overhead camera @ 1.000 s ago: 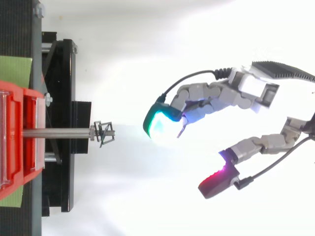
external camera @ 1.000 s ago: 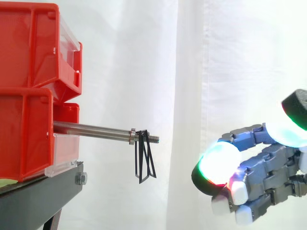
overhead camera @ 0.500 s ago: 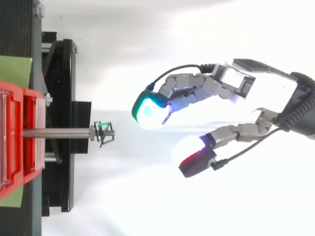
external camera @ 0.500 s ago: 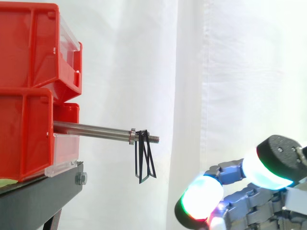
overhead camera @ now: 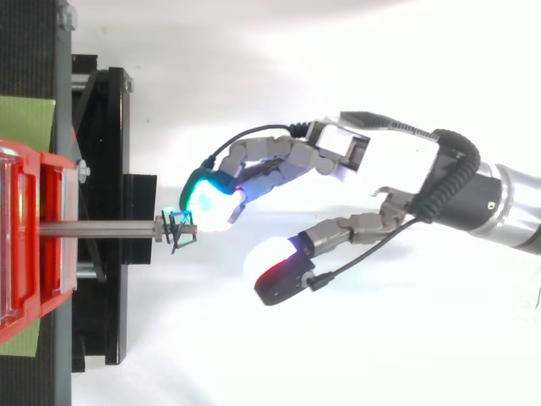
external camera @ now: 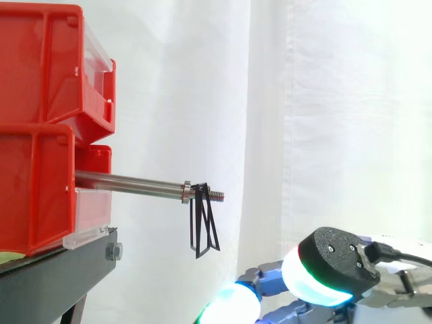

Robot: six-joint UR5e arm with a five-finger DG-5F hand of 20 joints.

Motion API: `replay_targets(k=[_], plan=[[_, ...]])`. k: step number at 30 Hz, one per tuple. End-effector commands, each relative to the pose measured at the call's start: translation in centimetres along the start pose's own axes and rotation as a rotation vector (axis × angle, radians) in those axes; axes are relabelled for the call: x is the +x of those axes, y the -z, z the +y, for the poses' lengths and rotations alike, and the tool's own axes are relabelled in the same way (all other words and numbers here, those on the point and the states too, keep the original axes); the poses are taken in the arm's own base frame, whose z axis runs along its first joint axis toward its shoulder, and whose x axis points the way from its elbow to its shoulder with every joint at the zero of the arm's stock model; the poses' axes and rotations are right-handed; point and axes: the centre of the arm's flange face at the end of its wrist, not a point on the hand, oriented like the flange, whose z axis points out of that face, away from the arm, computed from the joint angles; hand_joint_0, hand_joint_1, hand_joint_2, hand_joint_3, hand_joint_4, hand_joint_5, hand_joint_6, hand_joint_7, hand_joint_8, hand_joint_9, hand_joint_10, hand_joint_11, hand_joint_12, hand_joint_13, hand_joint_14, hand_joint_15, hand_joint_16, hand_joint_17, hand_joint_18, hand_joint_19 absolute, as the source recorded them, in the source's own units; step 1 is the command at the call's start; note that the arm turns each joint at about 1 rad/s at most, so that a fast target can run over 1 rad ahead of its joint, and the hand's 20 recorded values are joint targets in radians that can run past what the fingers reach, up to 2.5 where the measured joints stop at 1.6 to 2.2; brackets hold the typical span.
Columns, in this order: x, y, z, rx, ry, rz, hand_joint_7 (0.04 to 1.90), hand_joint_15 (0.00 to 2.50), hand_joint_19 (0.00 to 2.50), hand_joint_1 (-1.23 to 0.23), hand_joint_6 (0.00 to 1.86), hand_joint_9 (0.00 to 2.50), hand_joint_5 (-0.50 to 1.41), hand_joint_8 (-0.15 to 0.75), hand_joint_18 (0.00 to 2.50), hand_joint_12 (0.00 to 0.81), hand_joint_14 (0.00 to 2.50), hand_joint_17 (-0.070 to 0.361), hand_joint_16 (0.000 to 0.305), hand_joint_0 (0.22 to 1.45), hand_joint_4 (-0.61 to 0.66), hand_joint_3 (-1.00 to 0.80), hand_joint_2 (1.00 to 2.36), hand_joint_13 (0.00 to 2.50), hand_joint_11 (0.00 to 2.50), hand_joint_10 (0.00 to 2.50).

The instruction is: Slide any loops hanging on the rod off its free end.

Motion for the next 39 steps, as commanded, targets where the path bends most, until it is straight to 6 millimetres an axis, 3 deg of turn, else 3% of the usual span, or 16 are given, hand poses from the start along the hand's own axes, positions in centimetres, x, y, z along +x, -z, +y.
replay_targets(k=[1,12,21,25,27,30,39], plan=[[0.3,-0.4,0.0,-0.015,0.001,0.015,0.98,0.18,0.29,-0.64,0.50,0.79,-0.17,0.319,0.71,0.367,0.01,0.138,0.061,0.56,0.33,-0.48,1.00,0.70,0.52,0.01],[0.7,-1.1,-1.5,-0.038,0.002,0.018,0.98,0.18,0.29,-0.63,0.50,0.79,-0.17,0.318,0.71,0.366,0.01,0.137,0.061,0.57,0.33,-0.47,1.00,0.70,0.52,0.01],[0.4,-1.9,-1.0,-0.061,0.007,0.020,0.98,0.18,0.29,-0.62,0.50,0.80,-0.17,0.319,0.71,0.367,0.01,0.137,0.061,0.57,0.33,-0.47,1.00,0.70,0.52,0.01],[0.0,-2.5,-2.1,-0.065,0.004,0.013,0.97,0.19,0.29,-0.60,0.50,0.80,-0.17,0.320,0.71,0.367,0.01,0.137,0.061,0.57,0.33,-0.47,1.00,0.69,0.51,0.01],[0.1,-3.8,-3.8,-0.077,-0.015,0.024,0.97,0.18,0.29,-0.59,0.50,0.80,-0.17,0.320,0.71,0.367,0.01,0.138,0.061,0.56,0.33,-0.47,1.00,0.69,0.52,0.01],[0.3,-4.8,-3.5,-0.103,-0.037,0.059,0.97,0.18,0.29,-0.58,0.50,0.80,-0.17,0.319,0.71,0.367,0.01,0.138,0.061,0.56,0.33,-0.47,1.00,0.69,0.51,0.01],[0.1,-5.0,-3.4,-0.113,-0.027,0.088,0.97,0.18,0.29,-0.57,0.50,0.80,-0.17,0.321,0.71,0.367,0.01,0.139,0.062,0.57,0.33,-0.47,1.00,0.69,0.51,0.01]])
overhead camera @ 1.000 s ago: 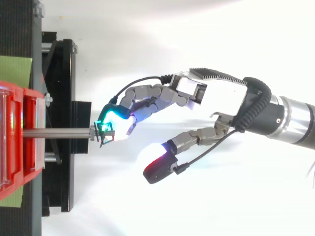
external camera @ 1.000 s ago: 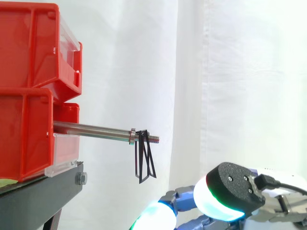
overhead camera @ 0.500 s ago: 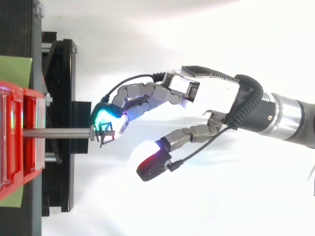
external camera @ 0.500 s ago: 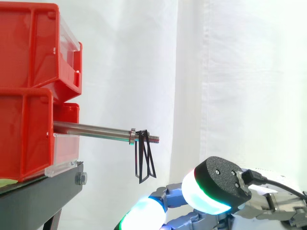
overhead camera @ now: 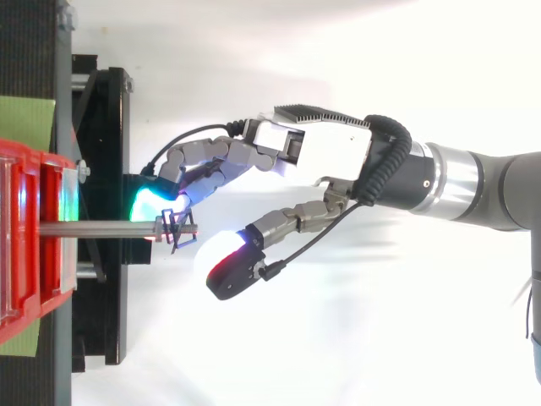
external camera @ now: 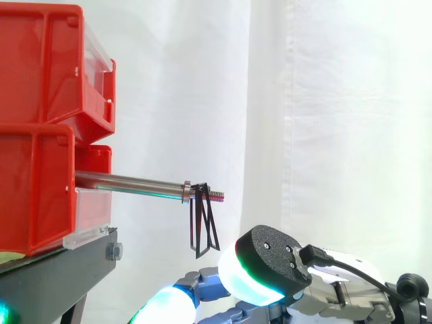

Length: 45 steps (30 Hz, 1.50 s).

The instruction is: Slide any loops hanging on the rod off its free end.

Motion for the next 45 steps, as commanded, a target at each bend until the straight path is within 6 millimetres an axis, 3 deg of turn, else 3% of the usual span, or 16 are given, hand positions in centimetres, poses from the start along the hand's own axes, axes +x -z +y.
replay_targets(k=[1,5,12,45], plan=[[0.0,-0.1,0.1,-0.010,0.002,0.015,0.97,0.18,0.29,-0.57,0.50,0.80,-0.17,0.321,0.71,0.366,0.01,0.139,0.062,0.57,0.33,-0.47,1.00,0.69,0.52,0.01],[0.1,-0.1,0.1,-0.016,0.012,0.021,0.97,0.18,0.29,-0.56,0.50,0.80,-0.17,0.319,0.70,0.367,0.01,0.139,0.062,0.56,0.33,-0.47,1.00,0.69,0.51,0.01],[-0.4,-1.9,1.6,-0.064,0.021,0.034,0.97,0.19,0.29,-0.56,0.50,0.79,-0.16,0.319,0.71,0.366,0.01,0.139,0.062,0.57,0.33,-0.47,1.00,0.69,0.52,0.01],[-3.7,-2.2,2.0,-0.093,0.059,0.075,1.04,0.18,0.29,-0.62,0.50,0.80,-0.16,0.318,0.71,0.363,0.01,0.137,0.061,0.60,0.33,-0.39,1.01,0.69,0.52,0.01]])
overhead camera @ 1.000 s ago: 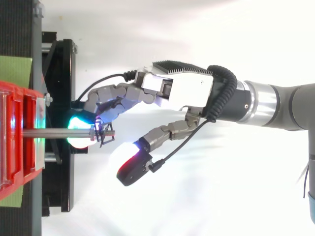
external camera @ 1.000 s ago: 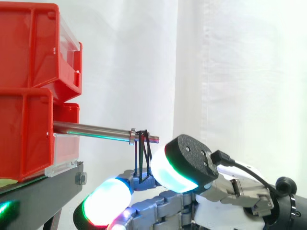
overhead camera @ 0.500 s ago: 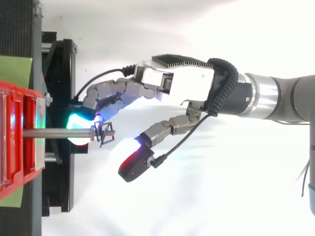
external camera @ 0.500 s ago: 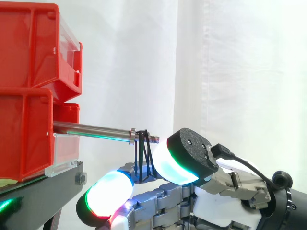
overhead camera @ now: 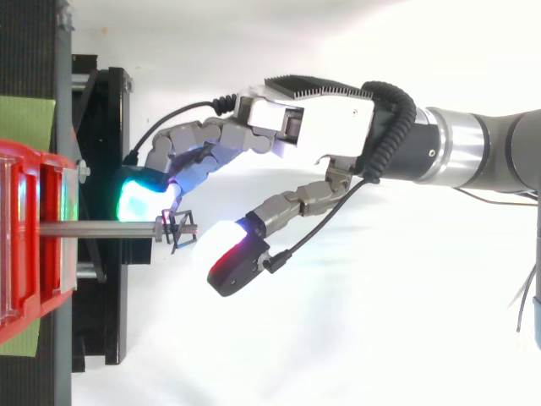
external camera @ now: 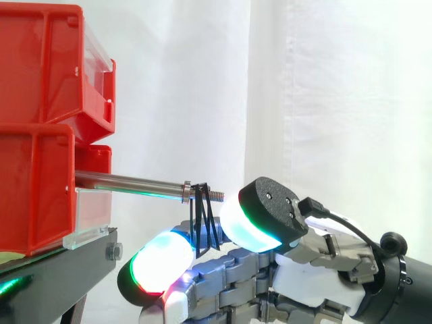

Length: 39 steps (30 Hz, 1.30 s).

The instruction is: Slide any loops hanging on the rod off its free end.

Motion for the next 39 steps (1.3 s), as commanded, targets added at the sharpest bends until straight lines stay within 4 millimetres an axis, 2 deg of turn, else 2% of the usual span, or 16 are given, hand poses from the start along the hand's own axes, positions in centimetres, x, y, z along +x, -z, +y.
replay_targets(k=[1,12,29,35,39], plan=[[-0.4,-0.1,0.2,-0.006,0.006,0.004,1.04,0.18,0.28,-0.62,0.50,0.80,-0.15,0.319,0.71,0.362,0.01,0.137,0.061,0.60,0.32,-0.40,1.01,0.69,0.53,0.01],[-1.5,-0.3,0.9,-0.020,0.024,0.004,1.11,0.18,0.29,-0.63,0.50,0.80,-0.15,0.317,0.71,0.361,0.01,0.137,0.061,0.61,0.31,-0.37,1.01,0.69,0.52,0.01],[-1.4,0.0,0.6,-0.003,0.030,0.019,1.14,0.18,0.30,-0.73,0.50,0.80,-0.15,0.316,0.72,0.360,0.01,0.137,0.061,0.61,0.29,-0.38,1.01,0.70,0.53,0.01],[-1.2,0.1,0.6,-0.004,0.050,0.043,1.31,0.19,0.30,-0.73,0.50,0.80,-0.14,0.317,0.73,0.359,0.01,0.137,0.061,0.62,0.24,-0.37,1.01,0.71,0.53,0.01],[-0.9,0.1,0.6,-0.014,0.061,0.066,1.20,0.18,0.29,-0.71,0.61,0.80,-0.17,0.316,0.74,0.359,0.01,0.136,0.061,0.63,0.23,-0.35,1.01,0.71,0.53,0.01]])
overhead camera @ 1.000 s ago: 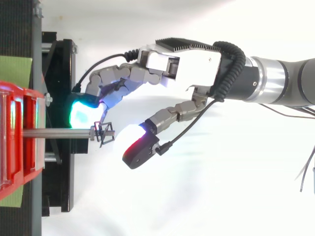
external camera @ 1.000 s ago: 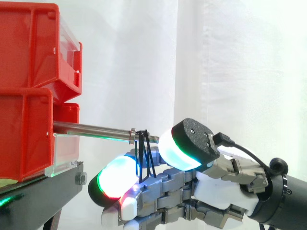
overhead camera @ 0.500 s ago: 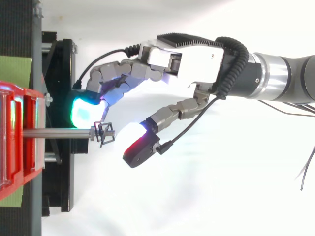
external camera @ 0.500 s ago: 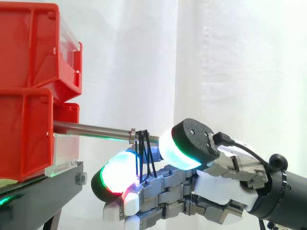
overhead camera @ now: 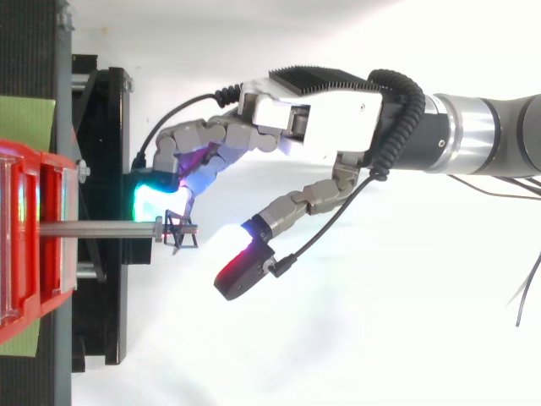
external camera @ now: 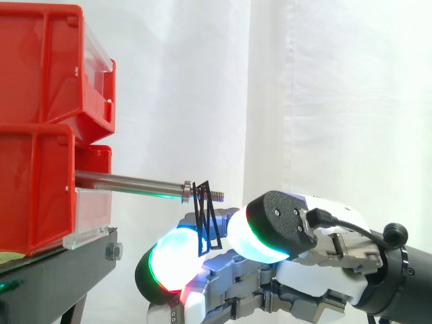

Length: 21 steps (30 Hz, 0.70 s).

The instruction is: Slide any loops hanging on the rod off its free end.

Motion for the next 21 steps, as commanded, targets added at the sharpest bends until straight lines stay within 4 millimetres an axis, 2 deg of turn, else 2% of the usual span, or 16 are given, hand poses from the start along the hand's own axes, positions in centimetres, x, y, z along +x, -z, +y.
replay_targets(k=[1,4,16,21], plan=[[0.09,-0.01,0.07,-0.006,0.006,0.011,1.17,0.19,0.29,-0.71,0.63,0.80,-0.17,0.320,0.74,0.360,0.01,0.136,0.061,0.63,0.23,-0.35,1.01,0.71,0.53,0.01],[0.08,-0.06,0.12,-0.011,0.006,0.011,1.11,0.19,0.30,-0.71,0.67,0.81,-0.18,0.320,0.74,0.360,0.01,0.136,0.061,0.63,0.23,-0.34,1.01,0.72,0.54,0.01],[0.09,-0.04,0.10,-0.010,0.006,0.012,1.15,0.19,0.30,-0.61,0.66,0.82,-0.16,0.328,0.74,0.362,0.01,0.137,0.061,0.60,0.24,-0.39,1.01,0.72,0.54,0.01],[-0.03,-0.03,0.08,-0.010,0.005,0.010,1.09,0.19,0.30,-0.61,0.75,0.83,-0.18,0.328,0.74,0.363,0.01,0.137,0.061,0.62,0.20,-0.36,1.01,0.72,0.54,0.01]])
